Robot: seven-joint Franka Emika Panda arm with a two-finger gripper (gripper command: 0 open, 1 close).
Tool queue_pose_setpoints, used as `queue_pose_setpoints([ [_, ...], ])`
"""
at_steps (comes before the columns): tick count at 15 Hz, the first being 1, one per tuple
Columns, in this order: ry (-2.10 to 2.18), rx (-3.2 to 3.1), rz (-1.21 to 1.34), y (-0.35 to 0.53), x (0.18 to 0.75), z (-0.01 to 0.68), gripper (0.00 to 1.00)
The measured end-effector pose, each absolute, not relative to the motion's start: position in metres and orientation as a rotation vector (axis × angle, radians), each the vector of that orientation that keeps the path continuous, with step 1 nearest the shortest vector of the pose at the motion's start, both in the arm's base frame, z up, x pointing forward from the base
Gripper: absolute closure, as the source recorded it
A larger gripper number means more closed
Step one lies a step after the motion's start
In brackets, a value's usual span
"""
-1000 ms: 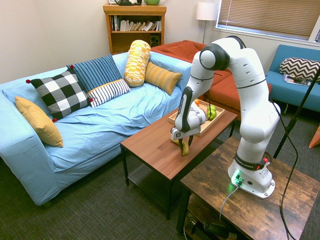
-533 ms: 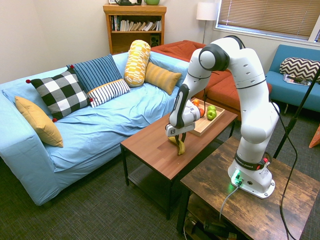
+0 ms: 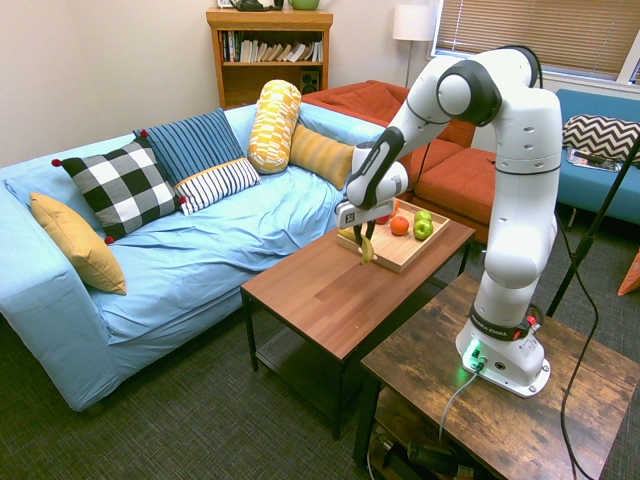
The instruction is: Put banana in the tray
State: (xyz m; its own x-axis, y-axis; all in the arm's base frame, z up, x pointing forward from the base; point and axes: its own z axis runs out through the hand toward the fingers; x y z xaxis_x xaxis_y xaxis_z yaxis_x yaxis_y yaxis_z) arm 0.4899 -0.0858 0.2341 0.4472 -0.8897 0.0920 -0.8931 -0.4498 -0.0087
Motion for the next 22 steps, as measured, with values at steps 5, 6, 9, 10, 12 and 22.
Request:
queue_pose_setpoints([
  [5,-1.669,2.583,0.193,-0.196,0.501,0.246,1.0],
  [6,-1.679,2.579,0.189,-0.216,0.503,0.239,1.0],
  [9,-1.707,2.576,0.165,-0.268,0.512,0.209,1.0],
  [10,-1.713,2.576,0.159,-0.281,0.517,0.198,1.0],
  [12,-1.713,2.576,0.134,-0.296,0.527,0.175,1.0],
  [22,-1.671,2.609,0.019,-0.305,0.545,0.111,0.0],
])
